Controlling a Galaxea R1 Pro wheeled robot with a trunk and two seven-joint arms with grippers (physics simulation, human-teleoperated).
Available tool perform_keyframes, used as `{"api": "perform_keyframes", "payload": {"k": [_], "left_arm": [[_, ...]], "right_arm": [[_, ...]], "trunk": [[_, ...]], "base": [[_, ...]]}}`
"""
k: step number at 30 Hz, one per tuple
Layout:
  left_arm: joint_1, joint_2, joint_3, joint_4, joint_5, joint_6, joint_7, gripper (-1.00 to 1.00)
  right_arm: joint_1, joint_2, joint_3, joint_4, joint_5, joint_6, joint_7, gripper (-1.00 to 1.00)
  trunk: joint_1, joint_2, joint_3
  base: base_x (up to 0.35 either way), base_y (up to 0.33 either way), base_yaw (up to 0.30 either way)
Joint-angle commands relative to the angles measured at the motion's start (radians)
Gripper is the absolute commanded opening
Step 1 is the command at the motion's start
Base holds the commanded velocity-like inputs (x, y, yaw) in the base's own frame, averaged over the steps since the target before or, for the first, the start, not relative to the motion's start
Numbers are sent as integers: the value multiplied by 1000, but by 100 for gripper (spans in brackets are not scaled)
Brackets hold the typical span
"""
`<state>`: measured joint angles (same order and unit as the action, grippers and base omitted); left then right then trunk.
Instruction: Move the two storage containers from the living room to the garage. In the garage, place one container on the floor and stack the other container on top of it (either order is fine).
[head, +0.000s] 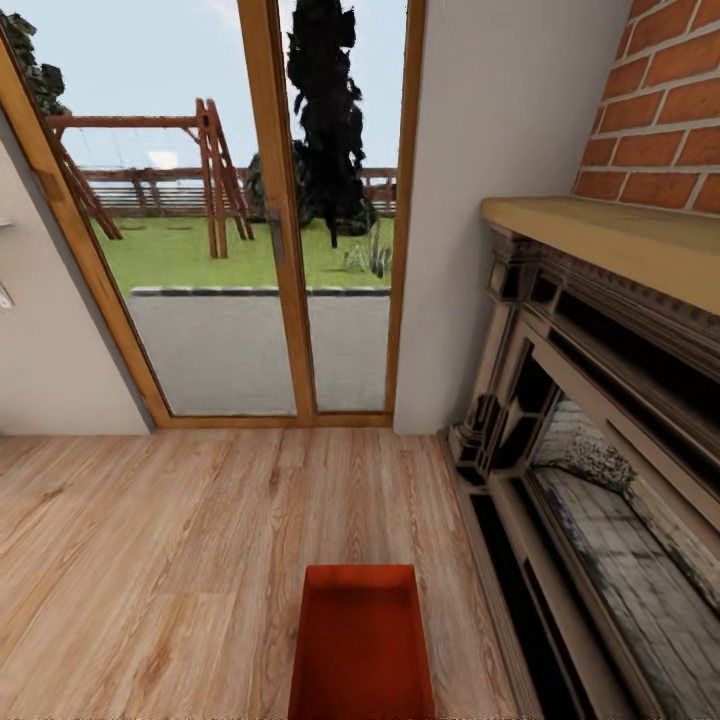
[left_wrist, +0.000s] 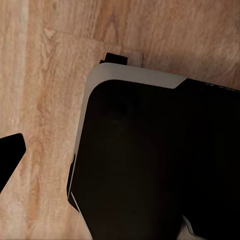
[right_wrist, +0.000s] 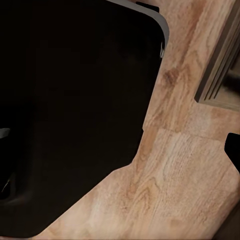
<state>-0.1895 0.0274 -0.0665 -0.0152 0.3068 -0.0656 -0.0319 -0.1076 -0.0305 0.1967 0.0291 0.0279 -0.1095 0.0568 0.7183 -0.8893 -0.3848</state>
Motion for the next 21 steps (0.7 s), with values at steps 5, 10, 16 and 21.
{"api": "perform_keyframes", "payload": {"k": [5,10,16,21], "left_arm": [[-1,0,-7,1,10,-3,-3,100],[-1,0,-8,1,10,-3,-3,100],[-1,0,-7,1,10,-3,-3,100],[-1,0,-7,1,10,-3,-3,100]], "right_arm": [[-1,0,3,3,3,-6,2,100],[-1,0,3,3,3,-6,3,100],[-1,0,3,3,3,-6,3,100],[-1,0,3,3,3,-6,3,100]], "trunk": [[0,-1,-9],[0,-1,-17],[0,-1,-27],[0,-1,-35]], "base": [[0,0,0],[0,0,0],[0,0,0],[0,0,0]]}}
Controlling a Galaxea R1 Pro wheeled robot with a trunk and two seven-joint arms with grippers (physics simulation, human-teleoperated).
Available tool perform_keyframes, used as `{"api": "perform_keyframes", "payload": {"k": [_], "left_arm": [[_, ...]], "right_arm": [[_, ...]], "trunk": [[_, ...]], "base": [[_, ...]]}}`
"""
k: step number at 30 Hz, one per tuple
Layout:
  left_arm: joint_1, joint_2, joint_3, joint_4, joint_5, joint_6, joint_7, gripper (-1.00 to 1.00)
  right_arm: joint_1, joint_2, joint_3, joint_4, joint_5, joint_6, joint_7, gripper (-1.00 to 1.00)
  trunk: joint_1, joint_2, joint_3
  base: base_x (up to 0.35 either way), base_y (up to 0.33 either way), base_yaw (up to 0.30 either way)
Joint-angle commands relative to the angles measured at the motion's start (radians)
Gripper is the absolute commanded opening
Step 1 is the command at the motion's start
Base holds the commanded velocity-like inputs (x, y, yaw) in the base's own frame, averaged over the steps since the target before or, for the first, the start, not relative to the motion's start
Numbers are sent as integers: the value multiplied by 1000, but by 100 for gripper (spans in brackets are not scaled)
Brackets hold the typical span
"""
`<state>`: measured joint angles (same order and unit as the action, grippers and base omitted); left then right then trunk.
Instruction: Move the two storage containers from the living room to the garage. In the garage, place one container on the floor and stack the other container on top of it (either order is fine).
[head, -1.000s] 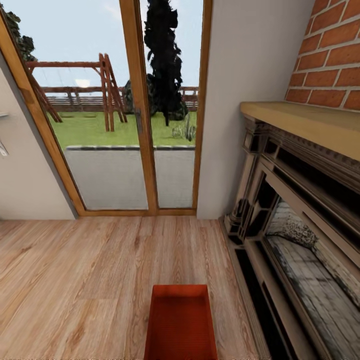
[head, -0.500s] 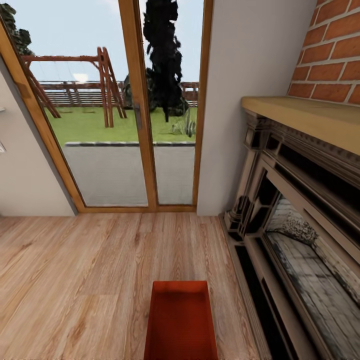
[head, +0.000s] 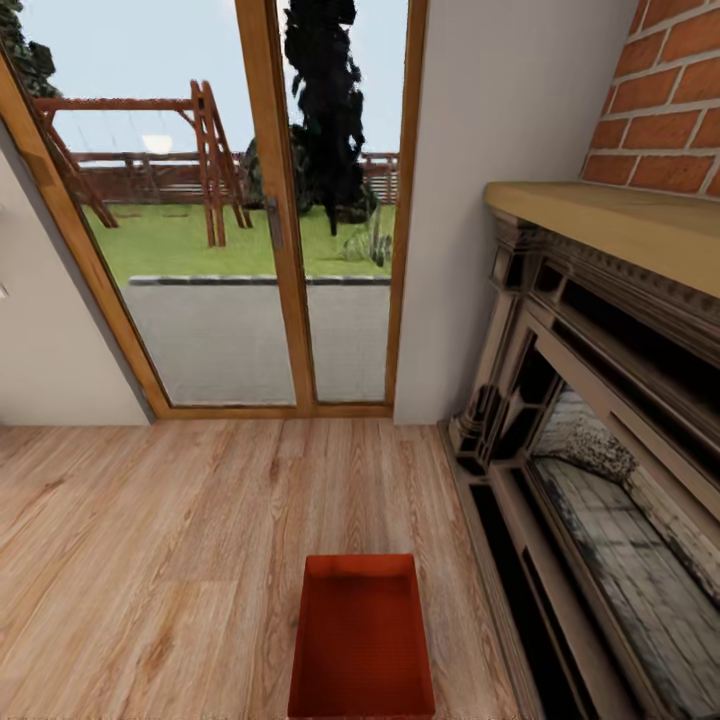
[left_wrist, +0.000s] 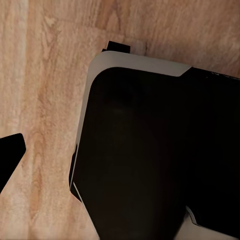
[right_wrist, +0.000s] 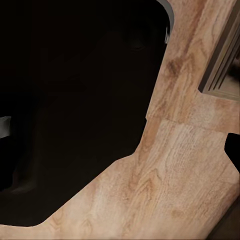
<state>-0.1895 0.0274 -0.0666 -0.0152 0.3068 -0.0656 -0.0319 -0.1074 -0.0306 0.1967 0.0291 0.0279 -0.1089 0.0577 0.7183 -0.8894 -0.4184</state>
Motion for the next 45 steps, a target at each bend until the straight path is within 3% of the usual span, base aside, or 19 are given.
{"api": "perform_keyframes", "payload": {"k": [1,45], "left_arm": [[-1,0,-7,1,10,-3,-3,100],[-1,0,-7,1,9,-3,-3,100]], "right_arm": [[-1,0,3,3,3,-6,2,100],[-2,0,3,3,3,-6,1,100]], "trunk": [[0,-1,-3],[0,-1,-72]], "base": [[0,0,0],[0,0,-23]]}}
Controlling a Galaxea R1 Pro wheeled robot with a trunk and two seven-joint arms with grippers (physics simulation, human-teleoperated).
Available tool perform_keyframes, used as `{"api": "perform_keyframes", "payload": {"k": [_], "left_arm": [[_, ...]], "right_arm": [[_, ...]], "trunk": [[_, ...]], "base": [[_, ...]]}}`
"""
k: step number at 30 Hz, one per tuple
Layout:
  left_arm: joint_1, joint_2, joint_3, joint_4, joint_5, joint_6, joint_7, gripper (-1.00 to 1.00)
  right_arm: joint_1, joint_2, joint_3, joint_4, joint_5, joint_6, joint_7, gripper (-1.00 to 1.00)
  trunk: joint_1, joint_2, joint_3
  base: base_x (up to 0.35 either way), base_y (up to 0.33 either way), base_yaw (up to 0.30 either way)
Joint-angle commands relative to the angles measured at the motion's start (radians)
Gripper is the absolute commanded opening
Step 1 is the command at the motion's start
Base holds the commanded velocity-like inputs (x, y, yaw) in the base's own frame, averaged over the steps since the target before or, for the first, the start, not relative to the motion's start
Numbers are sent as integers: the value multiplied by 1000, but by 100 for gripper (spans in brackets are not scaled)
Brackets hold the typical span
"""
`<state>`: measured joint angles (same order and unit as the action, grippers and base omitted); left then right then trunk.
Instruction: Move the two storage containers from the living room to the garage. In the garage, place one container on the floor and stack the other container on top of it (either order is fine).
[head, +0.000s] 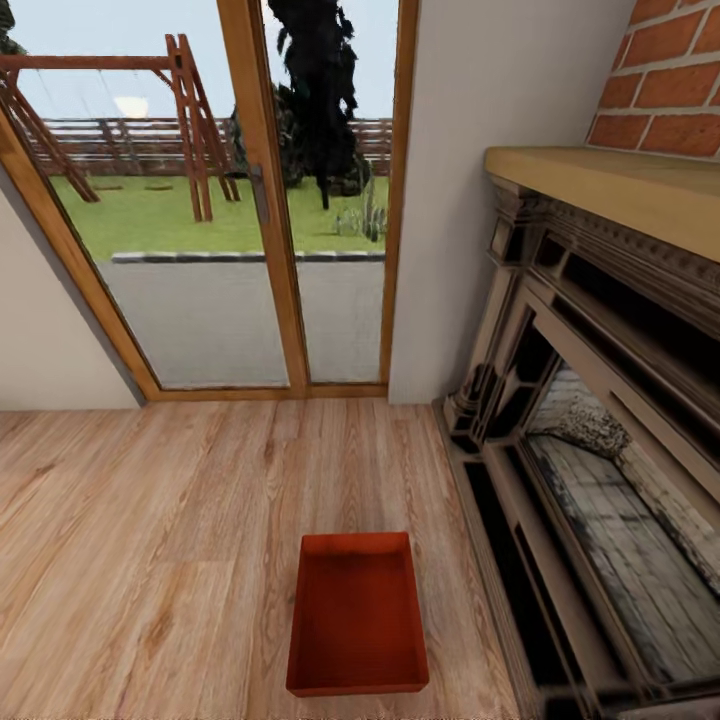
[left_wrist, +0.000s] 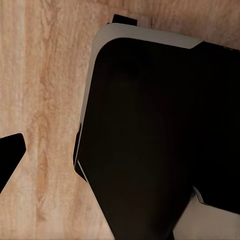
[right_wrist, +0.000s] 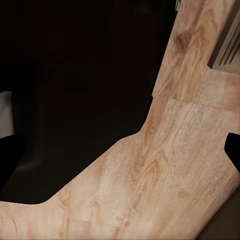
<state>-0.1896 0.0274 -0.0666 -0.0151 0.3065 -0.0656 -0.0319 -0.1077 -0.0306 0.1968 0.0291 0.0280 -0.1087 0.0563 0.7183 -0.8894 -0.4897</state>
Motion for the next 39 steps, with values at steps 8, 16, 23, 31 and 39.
{"api": "perform_keyframes", "payload": {"k": [8,16,23,31,39], "left_arm": [[-1,0,-8,1,10,-3,-3,100],[-1,0,-8,1,10,-3,-3,100],[-1,0,-7,1,10,-3,-3,100],[-1,0,-8,1,10,-3,-3,100],[-1,0,-7,1,10,-3,-3,100]], "right_arm": [[-1,0,3,3,3,-6,2,100],[-1,0,3,3,3,-6,2,100],[-1,0,3,3,3,-6,3,100],[-1,0,3,3,3,-5,3,100],[-1,0,3,3,3,-6,3,100]], "trunk": [[0,-1,-14],[0,-1,-26],[0,-1,-37],[0,-1,-50],[0,-1,-63]], "base": [[0,0,0],[0,0,0],[0,0,0],[0,0,0],[0,0,0]]}}
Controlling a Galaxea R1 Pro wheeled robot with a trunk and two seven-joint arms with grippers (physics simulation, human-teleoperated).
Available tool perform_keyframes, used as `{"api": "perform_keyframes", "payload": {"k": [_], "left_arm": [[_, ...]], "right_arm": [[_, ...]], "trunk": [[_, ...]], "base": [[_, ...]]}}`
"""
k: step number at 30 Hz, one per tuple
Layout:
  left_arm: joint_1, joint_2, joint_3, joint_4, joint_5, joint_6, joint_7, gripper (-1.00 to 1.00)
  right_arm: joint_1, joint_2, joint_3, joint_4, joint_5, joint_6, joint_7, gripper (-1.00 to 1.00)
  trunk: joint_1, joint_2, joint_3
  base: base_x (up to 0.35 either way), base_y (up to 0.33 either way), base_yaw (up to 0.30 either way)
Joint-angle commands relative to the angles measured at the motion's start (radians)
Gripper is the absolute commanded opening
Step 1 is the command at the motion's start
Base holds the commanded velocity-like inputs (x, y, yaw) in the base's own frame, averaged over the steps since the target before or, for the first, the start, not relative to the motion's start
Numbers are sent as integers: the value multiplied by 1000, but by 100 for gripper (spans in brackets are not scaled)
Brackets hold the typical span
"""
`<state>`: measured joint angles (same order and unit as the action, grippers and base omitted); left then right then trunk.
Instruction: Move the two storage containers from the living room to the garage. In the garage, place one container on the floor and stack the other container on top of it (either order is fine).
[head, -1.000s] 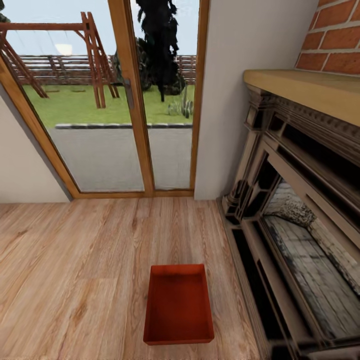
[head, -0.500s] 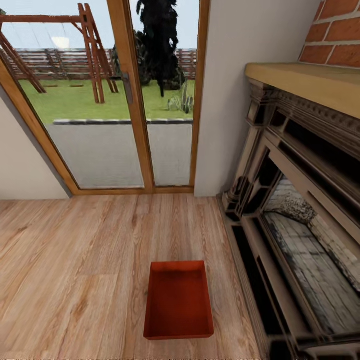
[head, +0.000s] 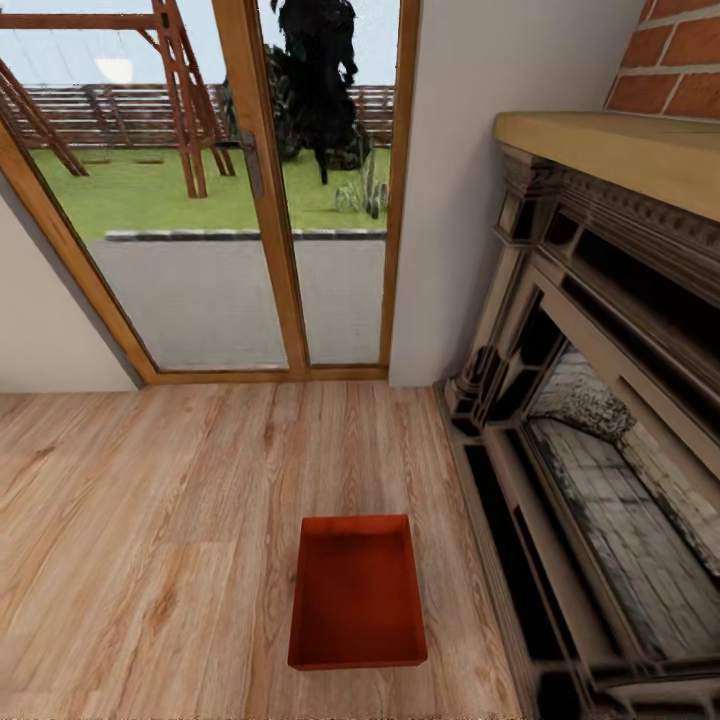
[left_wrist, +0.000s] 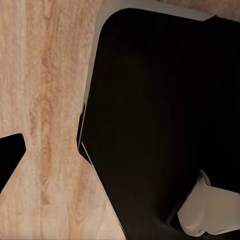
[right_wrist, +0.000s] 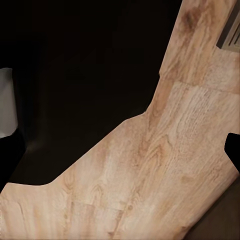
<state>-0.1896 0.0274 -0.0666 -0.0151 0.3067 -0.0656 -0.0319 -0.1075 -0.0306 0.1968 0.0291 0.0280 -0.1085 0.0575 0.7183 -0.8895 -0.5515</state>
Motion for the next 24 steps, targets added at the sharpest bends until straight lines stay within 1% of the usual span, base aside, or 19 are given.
{"api": "perform_keyframes", "payload": {"k": [1,24], "left_arm": [[-1,0,-7,1,10,-3,-3,100],[-1,0,-7,1,10,-3,-3,100]], "right_arm": [[-1,0,3,3,3,-6,1,100],[-1,0,3,3,3,-4,2,100]], "trunk": [[0,-1,-2],[0,-1,-39]], "base": [[0,0,0],[0,0,0]]}}
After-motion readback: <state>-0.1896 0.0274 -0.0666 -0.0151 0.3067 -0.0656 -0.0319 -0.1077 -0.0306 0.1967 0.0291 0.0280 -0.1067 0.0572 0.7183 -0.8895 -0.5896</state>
